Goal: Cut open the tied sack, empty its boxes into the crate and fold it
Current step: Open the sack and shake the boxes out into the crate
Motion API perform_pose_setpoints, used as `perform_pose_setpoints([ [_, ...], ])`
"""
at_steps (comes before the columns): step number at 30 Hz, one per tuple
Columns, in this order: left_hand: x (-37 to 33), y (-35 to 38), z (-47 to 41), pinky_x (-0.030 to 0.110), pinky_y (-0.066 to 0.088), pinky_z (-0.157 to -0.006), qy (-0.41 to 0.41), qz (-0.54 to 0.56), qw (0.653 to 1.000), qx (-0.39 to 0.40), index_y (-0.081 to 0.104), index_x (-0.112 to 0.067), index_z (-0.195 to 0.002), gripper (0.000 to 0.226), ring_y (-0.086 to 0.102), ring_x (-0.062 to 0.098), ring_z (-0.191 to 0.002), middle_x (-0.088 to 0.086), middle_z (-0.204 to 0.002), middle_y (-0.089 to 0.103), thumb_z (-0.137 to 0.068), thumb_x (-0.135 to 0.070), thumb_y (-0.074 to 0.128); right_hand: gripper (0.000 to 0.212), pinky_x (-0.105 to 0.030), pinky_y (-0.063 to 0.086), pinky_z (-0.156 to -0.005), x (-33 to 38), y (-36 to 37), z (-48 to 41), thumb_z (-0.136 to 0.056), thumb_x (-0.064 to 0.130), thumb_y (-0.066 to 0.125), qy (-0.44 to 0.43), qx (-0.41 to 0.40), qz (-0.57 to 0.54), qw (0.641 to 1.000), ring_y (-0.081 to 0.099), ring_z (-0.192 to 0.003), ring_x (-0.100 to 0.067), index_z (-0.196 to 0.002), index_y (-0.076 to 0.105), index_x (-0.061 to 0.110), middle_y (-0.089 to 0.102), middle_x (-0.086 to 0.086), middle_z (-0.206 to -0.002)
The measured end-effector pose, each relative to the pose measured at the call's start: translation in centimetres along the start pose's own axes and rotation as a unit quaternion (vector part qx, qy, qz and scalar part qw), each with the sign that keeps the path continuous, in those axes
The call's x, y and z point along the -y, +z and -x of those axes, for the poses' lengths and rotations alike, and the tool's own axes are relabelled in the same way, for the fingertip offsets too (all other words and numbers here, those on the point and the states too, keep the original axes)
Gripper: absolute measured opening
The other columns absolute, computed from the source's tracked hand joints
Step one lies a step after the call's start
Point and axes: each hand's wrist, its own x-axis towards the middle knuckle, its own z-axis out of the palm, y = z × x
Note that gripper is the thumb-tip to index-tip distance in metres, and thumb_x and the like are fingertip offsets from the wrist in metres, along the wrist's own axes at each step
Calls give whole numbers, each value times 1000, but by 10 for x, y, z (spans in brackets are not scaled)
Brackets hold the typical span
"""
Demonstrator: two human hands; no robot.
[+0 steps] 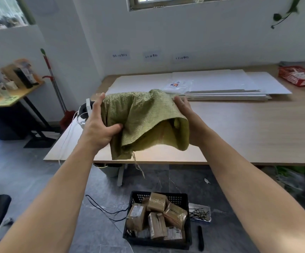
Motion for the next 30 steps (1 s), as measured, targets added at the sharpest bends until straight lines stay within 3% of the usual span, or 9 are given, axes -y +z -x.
perform_pose_setpoints([
  [3,-3,6,1,23,43,-91,-21,30,999,1,33,-32,-147,87,53,8,-103,-13,-112,49,-78,-1,76,117,-56,46,-103,1,2,3,-75,45,75,-27,41,63,997,56,-118,-24,-153,-12,43,48,10,-126],
  [6,3,4,-4,38,52,-96,-88,167,981,33,40,-21,-144,81,62,19,-108,-4,-115,58,-76,7,73,125,-42,49,-103,-2,4,2,-77,14,83,-67,17,187,980,56,-120,-19,-154,-11,42,45,10,-126],
  [9,8,0,-8,40,59,-85,-152,257,951,73,45,-16,-140,71,68,27,-104,13,-119,66,-78,10,68,114,-34,47,-100,-6,2,3,-81,13,77,-102,-31,316,943,54,-117,-19,-155,-4,43,48,5,-125],
  [14,18,-6,-7,31,60,-61,-209,335,909,133,52,-7,-129,51,73,20,-78,12,-104,68,-81,7,62,82,-22,40,-88,-13,3,7,-83,12,69,-157,-74,405,898,54,-103,-16,-152,30,31,58,-1,-115],
  [18,35,0,-5,35,60,-66,-205,386,897,67,43,-7,-135,63,74,22,-86,16,-115,64,-79,-4,71,34,-34,49,-78,-21,4,3,-82,12,66,-169,-124,402,891,61,-95,-29,-116,65,13,67,-10,-102],
  [20,43,3,1,41,60,-76,-202,406,891,43,29,-18,-149,98,70,29,-103,19,-130,57,-69,-19,86,22,-42,51,-82,-27,0,0,-81,18,64,-151,-160,392,893,57,-96,-33,-102,66,12,59,-13,-101],
  [22,46,7,9,42,59,-81,-183,393,898,72,18,-30,-153,130,65,29,-114,14,-138,52,-49,-33,97,19,-40,49,-91,-33,-4,-1,-83,24,63,-117,-174,376,903,51,-105,-30,-99,66,14,45,-10,-112],
  [24,48,14,15,40,57,-89,-149,351,919,104,14,-34,-155,141,62,22,-120,5,-140,50,-41,-40,98,14,-33,47,-94,-39,-8,2,-83,23,65,-97,-172,340,920,50,-107,-23,-94,65,16,38,-5,-119],
  [30,64,16,8,44,39,-112,-101,35,971,216,22,-40,-151,124,52,18,-128,-3,-140,51,-46,-51,87,26,-45,55,-87,-55,-17,20,-72,24,62,-70,-189,311,929,67,-95,-23,-97,67,28,72,-2,-94],
])
